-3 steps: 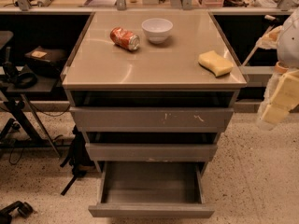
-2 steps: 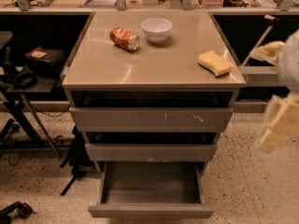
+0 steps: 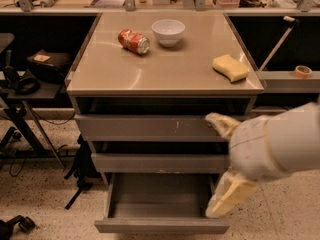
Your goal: Close bottom drawer
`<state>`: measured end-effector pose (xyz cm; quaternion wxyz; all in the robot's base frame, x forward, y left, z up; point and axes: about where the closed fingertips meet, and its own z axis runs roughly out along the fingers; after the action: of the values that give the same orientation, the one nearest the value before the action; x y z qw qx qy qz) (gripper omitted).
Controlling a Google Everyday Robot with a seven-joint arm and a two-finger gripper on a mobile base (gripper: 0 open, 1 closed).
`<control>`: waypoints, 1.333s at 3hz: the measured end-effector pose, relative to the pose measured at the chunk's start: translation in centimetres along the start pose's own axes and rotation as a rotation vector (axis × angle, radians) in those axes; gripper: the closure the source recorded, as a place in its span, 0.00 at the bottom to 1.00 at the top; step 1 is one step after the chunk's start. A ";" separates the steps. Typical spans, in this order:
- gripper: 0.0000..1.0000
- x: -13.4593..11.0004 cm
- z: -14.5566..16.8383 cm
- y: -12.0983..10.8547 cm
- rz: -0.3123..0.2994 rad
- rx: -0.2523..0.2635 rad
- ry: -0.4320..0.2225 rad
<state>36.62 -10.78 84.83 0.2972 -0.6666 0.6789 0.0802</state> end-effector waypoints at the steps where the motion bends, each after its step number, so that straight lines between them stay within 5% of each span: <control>1: 0.00 0.4 12.7 4.8 -0.006 -0.169 -0.103; 2: 0.00 4.2 24.2 11.6 0.017 -0.359 -0.056; 3: 0.00 5.2 28.7 15.4 0.006 -0.440 -0.033; 4: 0.00 6.9 29.2 15.8 0.035 -0.398 0.008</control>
Offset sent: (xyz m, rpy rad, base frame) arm 0.0619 0.1005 -0.5087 -0.1824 0.2916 -0.1290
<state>30.65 -0.39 53.08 0.1553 -0.7006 0.6622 0.2156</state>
